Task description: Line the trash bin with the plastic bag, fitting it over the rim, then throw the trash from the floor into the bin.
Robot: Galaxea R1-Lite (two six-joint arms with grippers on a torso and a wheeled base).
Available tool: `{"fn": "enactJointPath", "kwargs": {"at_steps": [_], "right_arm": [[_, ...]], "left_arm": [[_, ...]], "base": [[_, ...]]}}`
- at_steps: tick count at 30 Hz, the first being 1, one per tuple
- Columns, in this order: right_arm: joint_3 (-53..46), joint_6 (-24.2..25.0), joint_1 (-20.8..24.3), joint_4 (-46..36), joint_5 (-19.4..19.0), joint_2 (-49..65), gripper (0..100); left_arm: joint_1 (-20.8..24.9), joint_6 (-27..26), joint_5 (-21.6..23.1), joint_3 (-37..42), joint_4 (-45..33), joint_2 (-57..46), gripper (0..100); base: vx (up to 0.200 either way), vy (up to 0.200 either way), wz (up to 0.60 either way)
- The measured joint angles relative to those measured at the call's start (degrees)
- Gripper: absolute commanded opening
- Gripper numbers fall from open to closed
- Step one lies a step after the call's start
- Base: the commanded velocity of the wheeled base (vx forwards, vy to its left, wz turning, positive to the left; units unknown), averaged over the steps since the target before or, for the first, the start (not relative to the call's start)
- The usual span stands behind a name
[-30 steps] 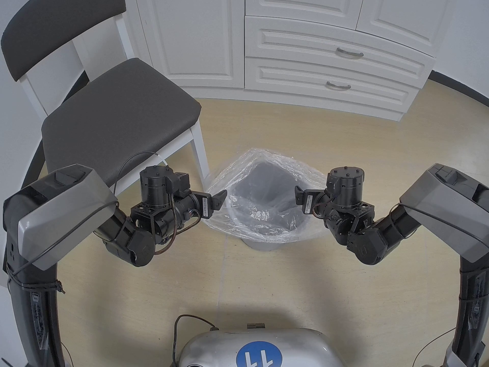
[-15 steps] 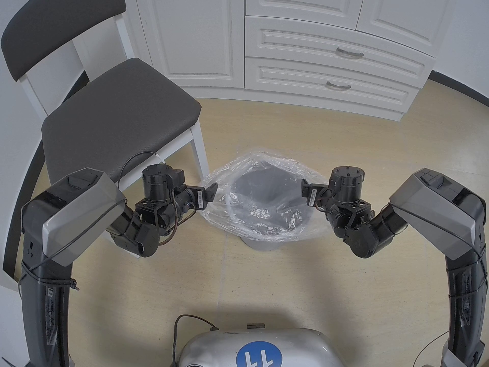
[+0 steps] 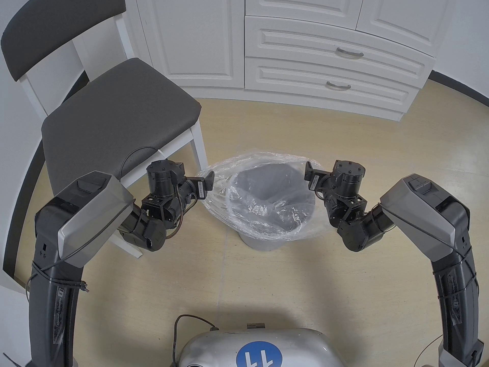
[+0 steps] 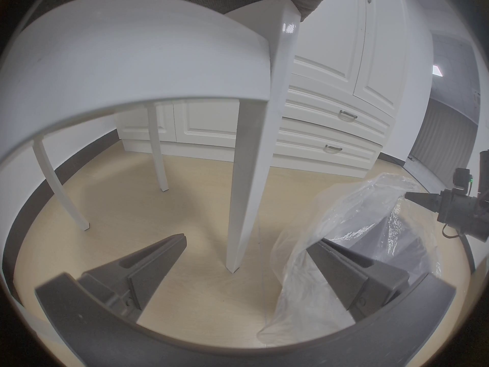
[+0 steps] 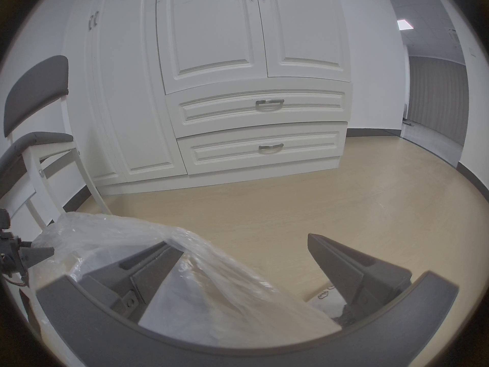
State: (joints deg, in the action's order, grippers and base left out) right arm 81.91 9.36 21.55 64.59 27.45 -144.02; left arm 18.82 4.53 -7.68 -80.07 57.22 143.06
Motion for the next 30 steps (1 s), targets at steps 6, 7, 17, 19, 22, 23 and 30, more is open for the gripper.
{"fn": "enactJointPath", "kwargs": {"at_steps": [6, 7, 17, 19, 22, 23, 30], "right_arm": [[5.2, 0.2, -0.2, 1.8, -0.2, -3.4, 100], [6.4, 0.2, -0.2, 2.5, -0.3, -4.1, 100], [15.9, 3.3, -0.9, 2.4, -0.7, -9.9, 100], [18.0, 4.3, -1.4, 1.4, -0.7, -10.8, 100], [20.5, 6.1, -2.2, -0.7, -0.7, -12.0, 100], [21.1, 6.6, -2.5, -1.4, -0.6, -12.3, 100], [24.1, 12.1, -3.7, -7.1, -0.7, -13.4, 100]], "left_arm": [[0.1, 0.1, 0.0, -2.0, 1.8, 1.3, 100], [0.1, 0.2, 0.0, -2.6, 2.9, 1.7, 100], [0.7, 0.1, -3.0, -10.3, 6.8, 7.1, 100], [0.8, 0.1, -3.1, -11.1, 6.8, 7.9, 100], [1.0, 0.2, -3.2, -12.9, 7.1, 9.0, 100], [1.0, 0.2, -3.2, -13.5, 7.1, 9.4, 100], [1.2, 0.3, -3.4, -16.6, 7.2, 11.8, 100]], "base": [[0.0, 0.0, 0.0], [0.0, 0.0, 0.0], [0.0, 0.0, 0.0], [0.0, 0.0, 0.0], [0.0, 0.0, 0.0], [0.0, 0.0, 0.0], [0.0, 0.0, 0.0]]}}
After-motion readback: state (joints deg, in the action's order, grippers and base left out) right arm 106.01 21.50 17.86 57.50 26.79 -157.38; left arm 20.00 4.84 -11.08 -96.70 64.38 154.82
